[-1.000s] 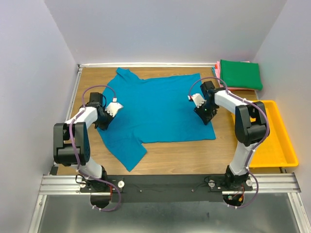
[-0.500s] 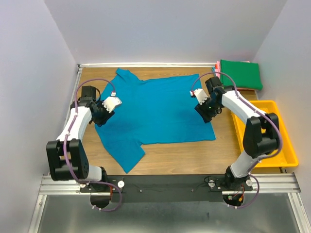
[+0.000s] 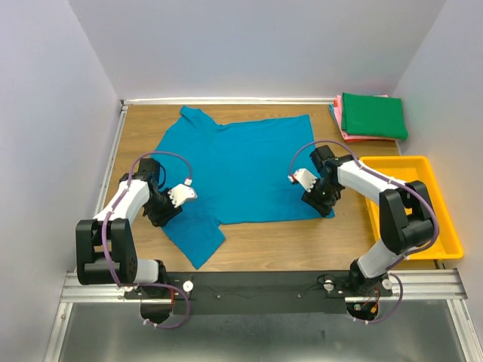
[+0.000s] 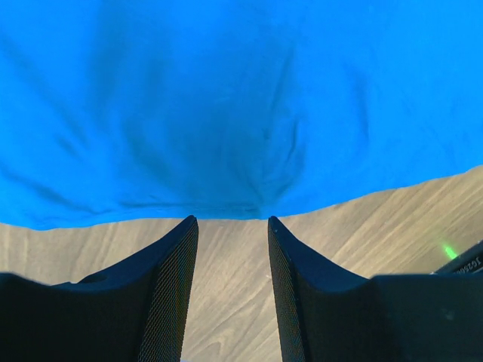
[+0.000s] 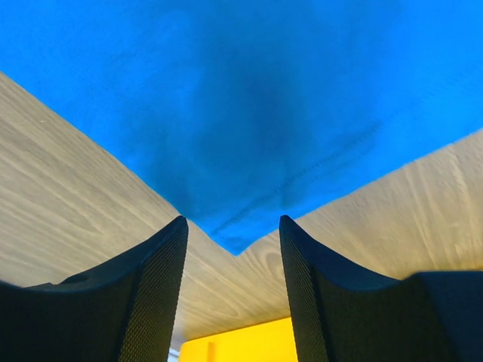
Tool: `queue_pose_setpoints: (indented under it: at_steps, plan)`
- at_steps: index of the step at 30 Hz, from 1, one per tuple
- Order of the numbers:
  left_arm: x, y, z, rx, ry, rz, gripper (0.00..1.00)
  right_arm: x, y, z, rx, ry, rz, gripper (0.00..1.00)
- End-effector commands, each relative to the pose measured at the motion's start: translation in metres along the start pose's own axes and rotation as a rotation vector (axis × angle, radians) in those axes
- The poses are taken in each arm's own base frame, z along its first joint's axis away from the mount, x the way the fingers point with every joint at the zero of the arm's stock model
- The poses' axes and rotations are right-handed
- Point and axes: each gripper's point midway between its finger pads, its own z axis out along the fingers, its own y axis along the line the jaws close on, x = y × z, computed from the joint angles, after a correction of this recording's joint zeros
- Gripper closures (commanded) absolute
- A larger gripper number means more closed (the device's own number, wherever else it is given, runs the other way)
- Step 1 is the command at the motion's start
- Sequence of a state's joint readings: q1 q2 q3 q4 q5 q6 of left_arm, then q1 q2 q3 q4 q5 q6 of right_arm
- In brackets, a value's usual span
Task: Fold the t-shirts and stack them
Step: Grap the side of the flattened tshirt closest away from the robot with both arms
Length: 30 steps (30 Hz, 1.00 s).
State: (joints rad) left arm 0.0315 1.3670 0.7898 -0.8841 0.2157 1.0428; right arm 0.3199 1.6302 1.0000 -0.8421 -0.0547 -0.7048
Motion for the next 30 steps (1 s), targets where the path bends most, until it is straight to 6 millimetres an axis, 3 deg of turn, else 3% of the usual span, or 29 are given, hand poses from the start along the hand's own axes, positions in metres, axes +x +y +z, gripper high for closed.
queue_pose_setpoints:
  at_steps: [1,9,22,30]
  plan:
    - [0.010,-0.005,-0.003,0.000,0.053,0.052,0.50,0.001,-0.003,0.004,0.062,-0.001,-0.070,0.42]
    - [0.013,-0.020,0.003,0.049,0.108,0.176,0.51,0.011,-0.004,0.016,0.091,0.047,-0.103,0.48]
    - [-0.012,-0.043,0.004,0.092,0.068,0.360,0.53,0.013,-0.005,0.023,0.087,0.066,-0.099,0.61]
    - [0.003,-0.037,0.018,0.080,0.172,0.358,0.54,0.014,-0.002,0.026,0.079,0.073,-0.098,0.62]
